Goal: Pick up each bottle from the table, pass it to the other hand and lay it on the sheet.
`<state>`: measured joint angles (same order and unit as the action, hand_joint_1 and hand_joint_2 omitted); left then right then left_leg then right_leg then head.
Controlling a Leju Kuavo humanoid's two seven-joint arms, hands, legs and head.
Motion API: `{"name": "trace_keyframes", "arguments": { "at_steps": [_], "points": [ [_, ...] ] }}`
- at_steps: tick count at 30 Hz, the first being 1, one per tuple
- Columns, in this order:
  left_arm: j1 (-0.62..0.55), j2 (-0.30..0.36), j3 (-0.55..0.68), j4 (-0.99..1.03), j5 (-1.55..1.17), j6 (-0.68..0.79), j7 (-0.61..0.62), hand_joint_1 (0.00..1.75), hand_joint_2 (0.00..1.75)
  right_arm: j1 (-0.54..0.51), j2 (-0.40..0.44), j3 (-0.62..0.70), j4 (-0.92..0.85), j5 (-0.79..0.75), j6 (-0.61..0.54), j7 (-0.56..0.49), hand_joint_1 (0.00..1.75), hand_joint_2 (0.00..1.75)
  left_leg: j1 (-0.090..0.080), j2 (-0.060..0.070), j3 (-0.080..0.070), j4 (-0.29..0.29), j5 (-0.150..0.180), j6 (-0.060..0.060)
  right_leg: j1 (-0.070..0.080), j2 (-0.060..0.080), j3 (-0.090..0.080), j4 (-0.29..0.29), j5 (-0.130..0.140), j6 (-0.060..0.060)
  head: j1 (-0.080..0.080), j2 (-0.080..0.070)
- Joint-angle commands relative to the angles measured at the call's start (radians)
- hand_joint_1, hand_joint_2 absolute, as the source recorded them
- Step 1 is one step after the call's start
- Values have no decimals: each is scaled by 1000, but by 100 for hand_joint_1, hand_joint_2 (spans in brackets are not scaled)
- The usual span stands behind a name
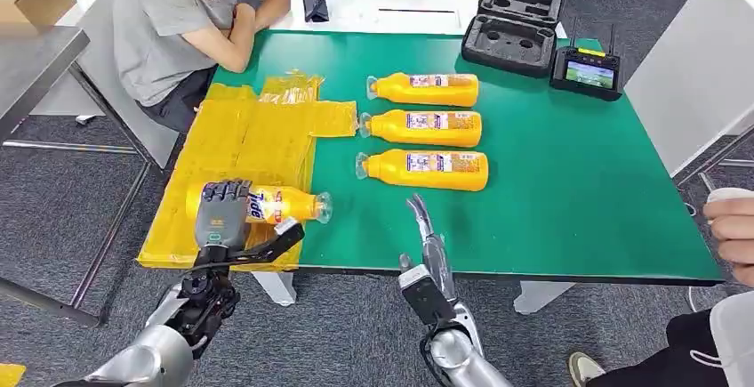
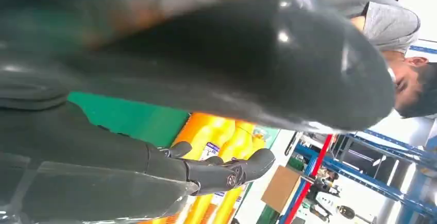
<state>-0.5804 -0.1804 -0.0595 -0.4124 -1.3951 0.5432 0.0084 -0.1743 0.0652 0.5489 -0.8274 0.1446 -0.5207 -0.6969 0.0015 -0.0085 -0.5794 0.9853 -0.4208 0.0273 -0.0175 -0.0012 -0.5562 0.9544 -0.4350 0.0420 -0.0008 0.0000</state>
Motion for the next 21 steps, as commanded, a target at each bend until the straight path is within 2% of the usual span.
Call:
{"name": "trace_keyframes", "arguments": {
  "at_steps": [1,2,3,4,6,21],
  "points": [
    [-20,0,8,103,27,-52,-13,51,175,-32,0,1,42,-7,1,-1,0,0,0,2,2,0,-1,-1,1,2,2,0,0,-2,0,0],
    [-20,0,8,103,27,-52,-13,51,175,-32,0,1,42,-7,1,-1,0,0,1,3,3,1,-2,-1,1,2,2,0,-1,-2,0,0],
    [-20,0,8,103,27,-52,-13,38,175,-32,0,1,42,-7,1,-1,0,0,0,2,2,0,-1,-1,0,1,2,0,0,-1,0,0],
    [-21,1,4,104,22,-54,-11,17,175,-31,-1,0,41,-8,1,-1,0,0,1,2,3,0,-1,-1,1,2,3,0,-1,-2,0,0],
    [-22,-1,6,105,25,-57,-13,2,175,-31,-1,-2,43,-8,-1,-1,0,0,0,3,3,0,-1,-1,1,2,3,0,-1,-2,0,0],
    [-31,-13,7,105,34,-83,-34,0,175,-27,-7,-9,39,-9,-7,-1,0,0,1,2,3,1,-2,-2,1,1,3,0,-1,-2,0,0]
  ]
}}
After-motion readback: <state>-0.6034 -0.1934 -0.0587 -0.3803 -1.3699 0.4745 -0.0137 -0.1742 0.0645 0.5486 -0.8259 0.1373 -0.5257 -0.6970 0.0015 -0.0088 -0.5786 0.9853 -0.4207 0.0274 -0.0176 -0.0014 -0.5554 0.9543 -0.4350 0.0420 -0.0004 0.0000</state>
